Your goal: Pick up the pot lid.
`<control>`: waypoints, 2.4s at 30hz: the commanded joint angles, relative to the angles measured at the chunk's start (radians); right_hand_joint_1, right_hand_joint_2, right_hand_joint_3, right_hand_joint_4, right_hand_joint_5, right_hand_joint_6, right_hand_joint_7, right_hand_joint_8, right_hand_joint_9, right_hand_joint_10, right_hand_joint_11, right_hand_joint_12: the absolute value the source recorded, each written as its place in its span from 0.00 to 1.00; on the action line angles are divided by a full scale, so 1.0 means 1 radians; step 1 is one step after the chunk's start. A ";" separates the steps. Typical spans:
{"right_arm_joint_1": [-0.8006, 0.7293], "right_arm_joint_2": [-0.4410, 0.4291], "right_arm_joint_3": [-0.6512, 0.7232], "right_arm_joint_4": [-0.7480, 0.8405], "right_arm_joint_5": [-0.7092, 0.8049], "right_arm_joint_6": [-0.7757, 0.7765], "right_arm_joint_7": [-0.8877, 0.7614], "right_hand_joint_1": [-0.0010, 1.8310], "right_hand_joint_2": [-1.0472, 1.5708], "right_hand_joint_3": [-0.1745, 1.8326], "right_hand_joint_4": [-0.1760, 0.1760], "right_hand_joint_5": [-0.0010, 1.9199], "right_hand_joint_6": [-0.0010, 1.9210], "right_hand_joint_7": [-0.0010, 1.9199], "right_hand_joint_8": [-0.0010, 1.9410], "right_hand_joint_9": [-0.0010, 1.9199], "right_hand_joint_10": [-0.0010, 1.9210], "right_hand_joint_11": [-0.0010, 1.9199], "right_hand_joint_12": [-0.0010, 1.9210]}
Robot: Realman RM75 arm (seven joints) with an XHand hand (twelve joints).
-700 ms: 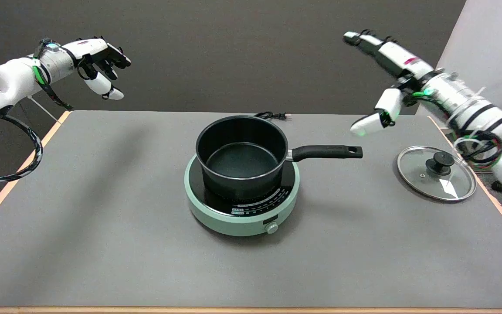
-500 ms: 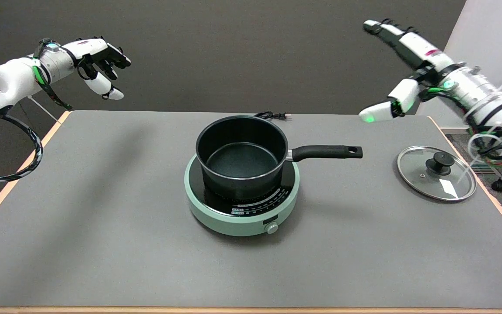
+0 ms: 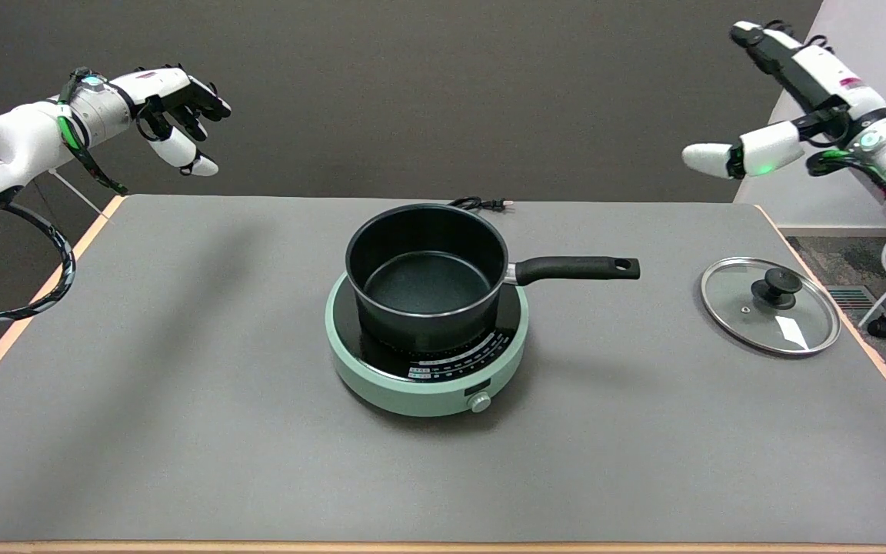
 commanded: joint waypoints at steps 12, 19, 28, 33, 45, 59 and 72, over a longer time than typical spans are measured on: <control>0.108 0.014 -0.037 -0.059 -0.163 0.193 0.018 0.58 0.57 0.50 0.00 0.09 0.09 0.09 0.09 0.09 0.09 0.09 0.09; 0.109 0.014 -0.061 -0.042 -0.317 0.246 0.020 0.58 0.55 0.50 0.00 0.09 0.09 0.09 0.09 0.09 0.09 0.09 0.09; 0.117 0.014 -0.151 -0.013 -0.617 0.370 0.022 0.59 0.44 0.54 0.00 0.06 0.06 0.06 0.06 0.06 0.06 0.06 0.06; 0.165 0.024 -0.243 -0.001 -0.753 0.448 0.115 0.61 0.39 0.58 0.00 0.04 0.04 0.04 0.04 0.04 0.04 0.04 0.04; 0.176 0.021 -0.320 -0.045 -0.841 0.460 0.247 0.59 0.25 0.64 0.00 0.02 0.02 0.02 0.02 0.02 0.02 0.02 0.02; 0.321 0.038 -0.570 -0.152 -0.974 0.537 0.321 0.59 0.23 0.64 0.00 0.02 0.02 0.02 0.02 0.02 0.02 0.02 0.02; 0.343 0.031 -0.684 -0.187 -1.118 0.691 0.403 0.60 0.23 0.63 0.00 0.02 0.02 0.02 0.01 0.02 0.02 0.02 0.02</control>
